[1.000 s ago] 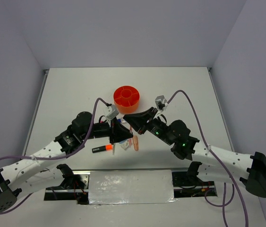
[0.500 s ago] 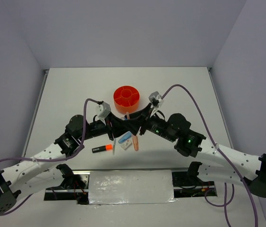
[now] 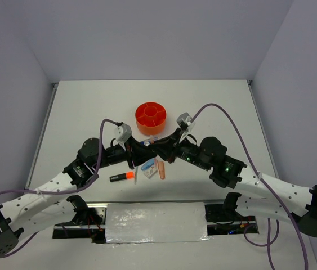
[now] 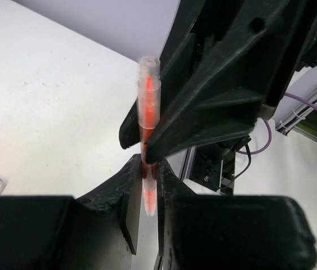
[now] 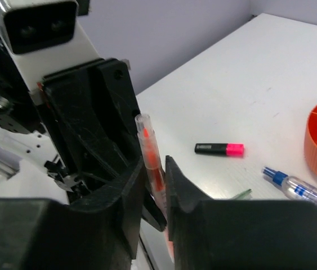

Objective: Sort the stationery into containers
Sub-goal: Place the pen in the storage box, then pick up the pen from the center of the board.

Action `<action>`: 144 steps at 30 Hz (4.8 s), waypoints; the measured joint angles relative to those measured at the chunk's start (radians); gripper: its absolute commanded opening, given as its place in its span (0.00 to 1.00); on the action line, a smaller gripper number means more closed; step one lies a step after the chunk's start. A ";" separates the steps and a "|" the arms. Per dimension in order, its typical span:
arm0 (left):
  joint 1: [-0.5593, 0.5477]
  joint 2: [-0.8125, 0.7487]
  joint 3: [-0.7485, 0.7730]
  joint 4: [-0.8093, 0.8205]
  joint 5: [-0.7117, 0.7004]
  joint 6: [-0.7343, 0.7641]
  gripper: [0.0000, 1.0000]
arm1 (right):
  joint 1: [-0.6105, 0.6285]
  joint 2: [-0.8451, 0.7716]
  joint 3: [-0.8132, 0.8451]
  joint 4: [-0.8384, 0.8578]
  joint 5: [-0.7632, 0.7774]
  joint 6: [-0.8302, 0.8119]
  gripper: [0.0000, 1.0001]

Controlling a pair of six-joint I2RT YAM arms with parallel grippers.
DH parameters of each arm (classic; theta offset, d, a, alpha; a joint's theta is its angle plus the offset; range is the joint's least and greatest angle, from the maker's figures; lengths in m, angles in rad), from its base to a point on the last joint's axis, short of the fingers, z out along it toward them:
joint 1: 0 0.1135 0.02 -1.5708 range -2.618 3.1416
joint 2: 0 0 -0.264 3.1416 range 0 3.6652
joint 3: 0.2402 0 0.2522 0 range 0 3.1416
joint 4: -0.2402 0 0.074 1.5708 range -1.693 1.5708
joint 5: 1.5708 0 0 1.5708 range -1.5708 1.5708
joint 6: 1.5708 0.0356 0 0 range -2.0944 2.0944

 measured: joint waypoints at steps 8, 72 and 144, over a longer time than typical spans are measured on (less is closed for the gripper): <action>0.002 -0.010 0.037 -0.101 -0.037 0.005 0.60 | -0.007 0.025 0.000 0.016 0.024 -0.058 0.00; 0.012 -0.217 0.182 -1.013 -0.653 -0.215 0.99 | -0.493 0.958 0.227 0.615 -0.192 -0.108 0.40; -0.081 0.771 0.344 -0.888 -0.704 -0.291 0.01 | -0.402 -0.251 -0.190 -0.265 -0.076 0.119 0.55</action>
